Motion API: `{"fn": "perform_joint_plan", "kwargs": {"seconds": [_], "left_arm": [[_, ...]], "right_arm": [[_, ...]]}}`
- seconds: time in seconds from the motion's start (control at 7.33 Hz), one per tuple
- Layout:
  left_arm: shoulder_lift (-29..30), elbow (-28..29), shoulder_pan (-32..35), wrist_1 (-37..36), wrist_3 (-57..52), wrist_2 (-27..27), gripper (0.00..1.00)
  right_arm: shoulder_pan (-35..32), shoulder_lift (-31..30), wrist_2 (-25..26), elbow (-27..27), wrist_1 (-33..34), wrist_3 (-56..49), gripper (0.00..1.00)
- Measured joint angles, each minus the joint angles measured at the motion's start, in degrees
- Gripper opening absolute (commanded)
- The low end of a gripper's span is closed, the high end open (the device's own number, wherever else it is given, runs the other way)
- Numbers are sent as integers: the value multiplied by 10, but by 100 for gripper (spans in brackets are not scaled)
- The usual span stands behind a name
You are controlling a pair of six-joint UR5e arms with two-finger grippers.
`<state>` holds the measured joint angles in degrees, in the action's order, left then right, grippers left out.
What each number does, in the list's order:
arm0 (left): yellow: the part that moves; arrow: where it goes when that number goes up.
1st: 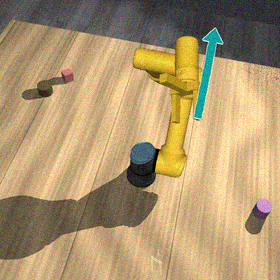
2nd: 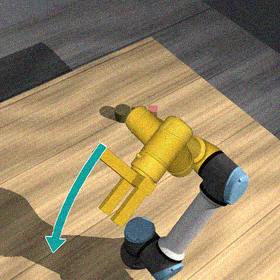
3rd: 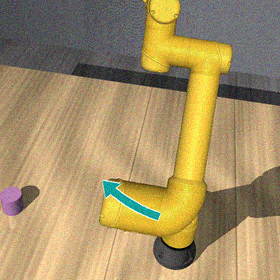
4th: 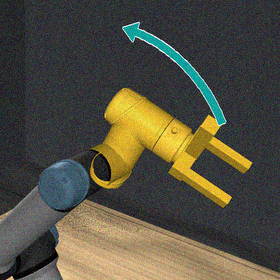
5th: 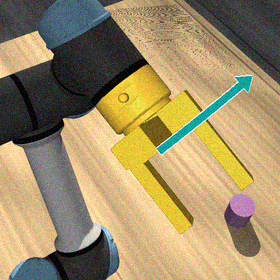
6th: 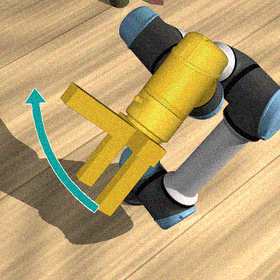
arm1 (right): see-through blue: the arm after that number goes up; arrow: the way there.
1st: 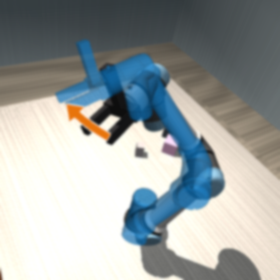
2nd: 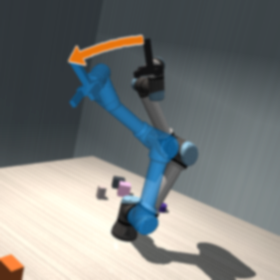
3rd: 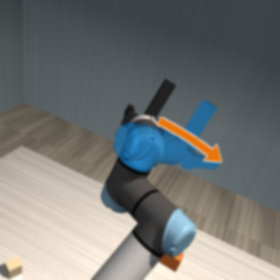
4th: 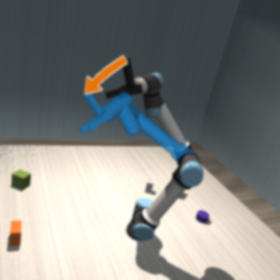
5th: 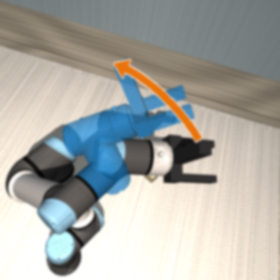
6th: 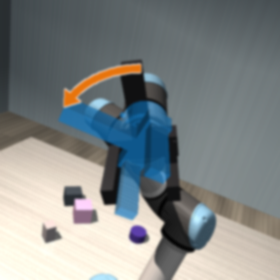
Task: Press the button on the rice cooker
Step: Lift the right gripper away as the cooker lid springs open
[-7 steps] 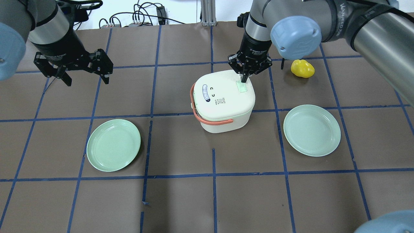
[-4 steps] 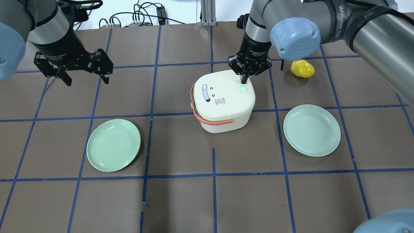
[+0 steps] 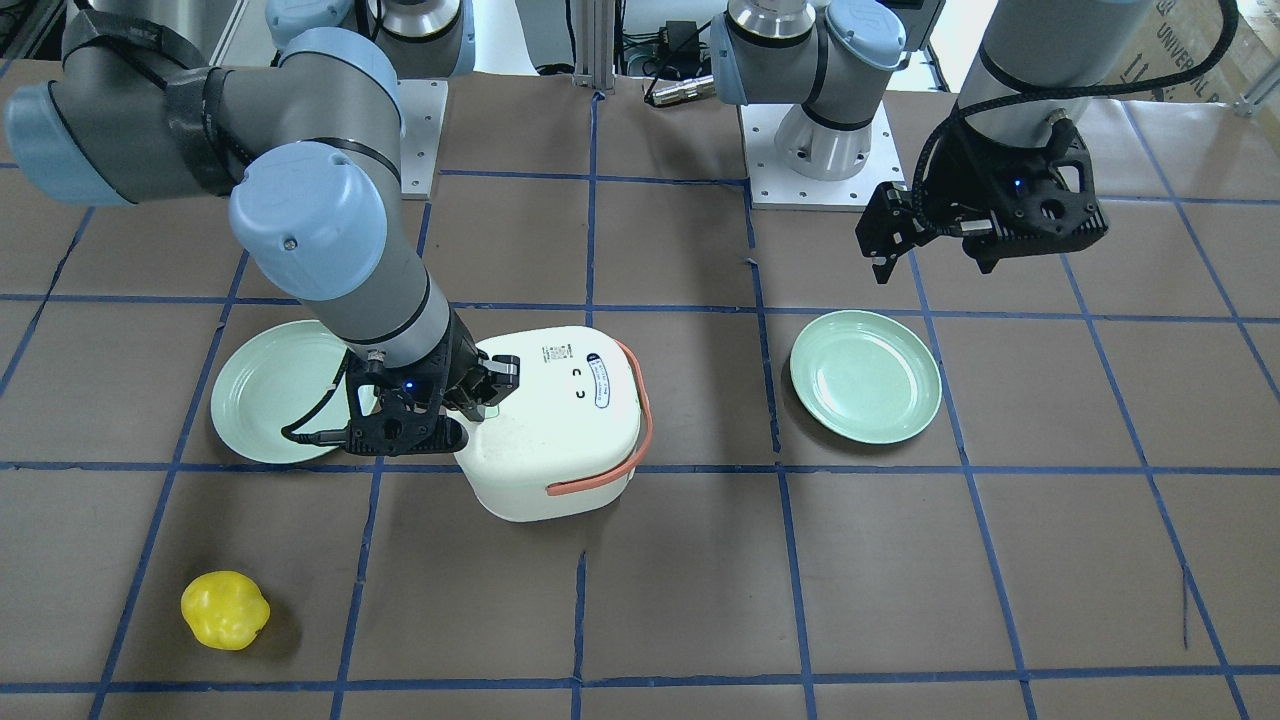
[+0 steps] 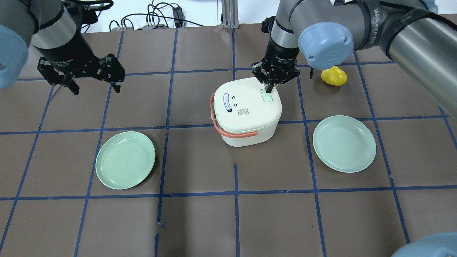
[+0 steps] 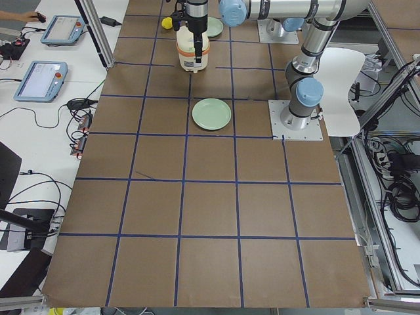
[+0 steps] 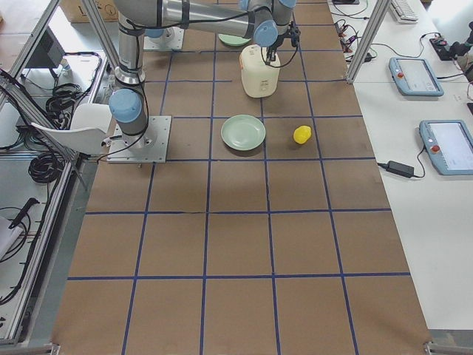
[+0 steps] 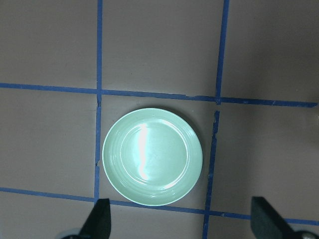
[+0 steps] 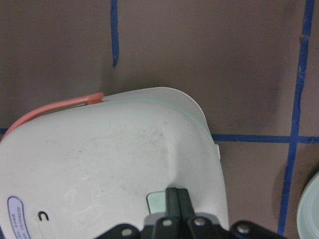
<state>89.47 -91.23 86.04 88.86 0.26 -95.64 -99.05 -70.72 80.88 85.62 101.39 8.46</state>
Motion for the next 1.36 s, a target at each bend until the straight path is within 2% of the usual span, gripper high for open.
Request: {"fn": "perform_joint_plan", "kwargs": {"seconds": [0.55,0.82,0.95,1.09,1.23,1.36], "left_arm": [[0,0,0,0,0,-1,100],[0,0,0,0,0,0,100],[0,0,0,0,0,0,100],[0,0,0,0,0,0,100],[0,0,0,0,0,0,100],[0,0,0,0,0,0,100]], "right_arm": [[0,-1,0,6,3,1,15],[-4,-10,1,-4,1,12,28],[-14,-22,3,-19,-13,29,45],[-25,-36,6,-48,-43,47,67],[-28,-44,21,-91,-76,52,79],[-24,-49,50,-131,-108,29,99]]}}
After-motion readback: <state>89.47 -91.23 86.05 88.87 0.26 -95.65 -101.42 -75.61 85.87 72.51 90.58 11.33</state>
